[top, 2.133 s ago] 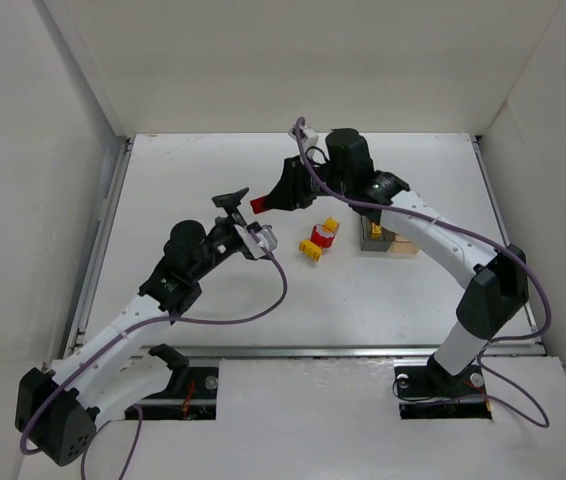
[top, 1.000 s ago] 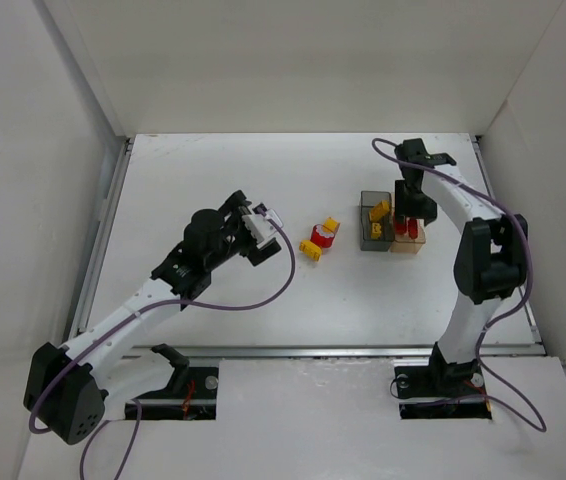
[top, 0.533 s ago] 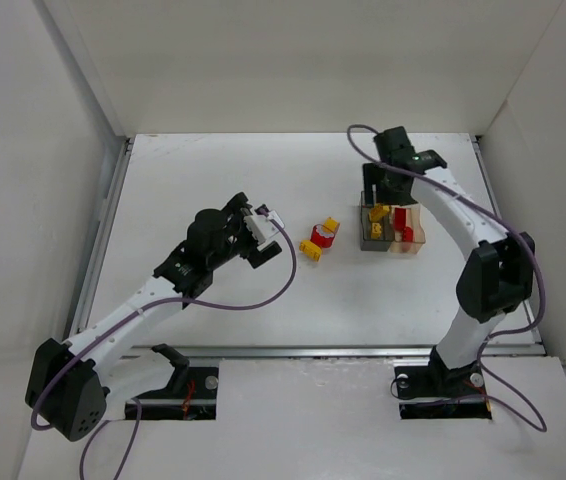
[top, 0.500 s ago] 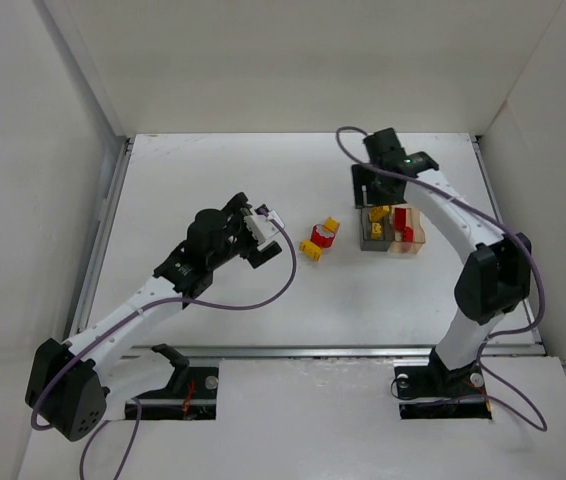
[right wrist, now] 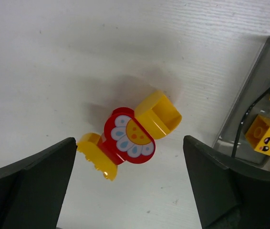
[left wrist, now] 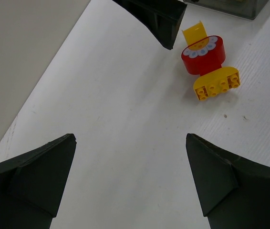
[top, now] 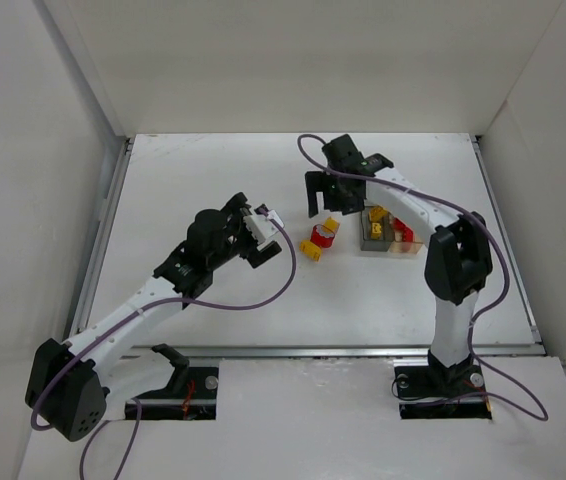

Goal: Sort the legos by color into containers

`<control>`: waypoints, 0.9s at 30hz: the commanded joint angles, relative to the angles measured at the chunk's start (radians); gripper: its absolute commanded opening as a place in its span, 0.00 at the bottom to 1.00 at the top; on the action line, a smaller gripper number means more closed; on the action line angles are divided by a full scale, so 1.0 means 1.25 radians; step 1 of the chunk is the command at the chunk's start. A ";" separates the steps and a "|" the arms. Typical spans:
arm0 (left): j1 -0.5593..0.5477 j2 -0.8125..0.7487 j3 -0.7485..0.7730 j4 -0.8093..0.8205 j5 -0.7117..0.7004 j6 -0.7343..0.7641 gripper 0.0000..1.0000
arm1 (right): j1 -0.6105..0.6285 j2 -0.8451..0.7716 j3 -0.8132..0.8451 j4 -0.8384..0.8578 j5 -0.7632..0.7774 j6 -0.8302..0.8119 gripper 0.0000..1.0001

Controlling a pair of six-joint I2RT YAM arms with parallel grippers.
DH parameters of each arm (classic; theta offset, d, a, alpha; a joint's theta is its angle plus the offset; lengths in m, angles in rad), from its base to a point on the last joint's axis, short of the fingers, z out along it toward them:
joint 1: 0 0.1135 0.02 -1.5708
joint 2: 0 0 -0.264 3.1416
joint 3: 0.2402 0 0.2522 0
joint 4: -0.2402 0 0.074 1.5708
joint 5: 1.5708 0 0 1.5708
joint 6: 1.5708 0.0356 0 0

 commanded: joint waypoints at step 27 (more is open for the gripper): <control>-0.005 -0.045 -0.027 0.043 -0.009 -0.029 1.00 | 0.004 -0.039 -0.225 0.232 0.036 0.483 1.00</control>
